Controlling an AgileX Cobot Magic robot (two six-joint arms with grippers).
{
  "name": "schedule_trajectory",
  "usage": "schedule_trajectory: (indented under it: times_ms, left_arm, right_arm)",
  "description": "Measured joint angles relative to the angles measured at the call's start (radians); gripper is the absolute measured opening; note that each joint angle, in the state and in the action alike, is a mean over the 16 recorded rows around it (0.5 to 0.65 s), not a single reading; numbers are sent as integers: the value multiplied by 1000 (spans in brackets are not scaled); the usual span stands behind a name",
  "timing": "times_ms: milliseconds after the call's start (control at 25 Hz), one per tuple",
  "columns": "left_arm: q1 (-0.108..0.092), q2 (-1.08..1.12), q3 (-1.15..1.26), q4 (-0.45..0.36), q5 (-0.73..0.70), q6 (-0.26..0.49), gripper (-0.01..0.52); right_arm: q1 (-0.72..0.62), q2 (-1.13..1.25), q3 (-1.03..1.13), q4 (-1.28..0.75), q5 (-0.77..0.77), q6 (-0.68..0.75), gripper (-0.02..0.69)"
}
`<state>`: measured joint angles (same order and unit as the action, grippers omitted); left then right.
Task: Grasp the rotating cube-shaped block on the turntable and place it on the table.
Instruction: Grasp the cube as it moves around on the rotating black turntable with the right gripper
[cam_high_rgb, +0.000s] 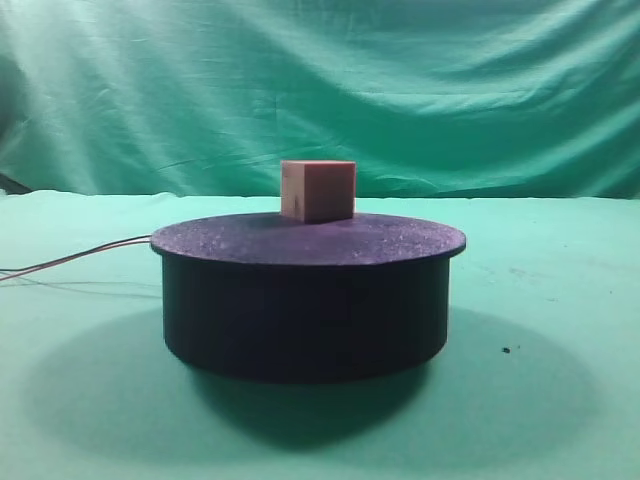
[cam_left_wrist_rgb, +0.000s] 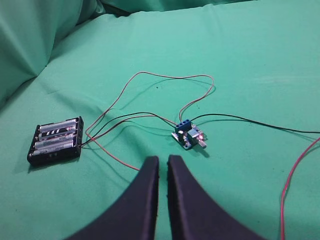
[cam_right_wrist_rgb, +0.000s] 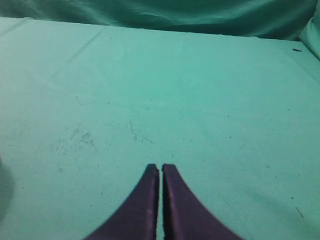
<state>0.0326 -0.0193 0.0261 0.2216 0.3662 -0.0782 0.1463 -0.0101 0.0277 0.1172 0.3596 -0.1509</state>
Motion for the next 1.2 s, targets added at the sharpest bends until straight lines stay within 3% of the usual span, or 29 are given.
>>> schedule_trajectory:
  times_ms: [360, 520, 680, 960, 1200]
  left_arm:
    - [0, 0, 0, 0, 0, 0, 0]
    - [0, 0, 0, 0, 0, 0, 0]
    - [0, 0, 0, 0, 0, 0, 0]
    - [0, 0, 0, 0, 0, 0, 0]
    - [0, 0, 0, 0, 0, 0, 0]
  right_arm:
    - [0, 4, -14, 109, -278, 32, 0]
    - [0, 40, -65, 166, -326, 47, 0]
    - [0, 119, -135, 208, -278, 59, 0]
    - [0, 335, -252, 246, -36, 53, 0]
    - [12, 519, -291, 294, 60, -20, 0]
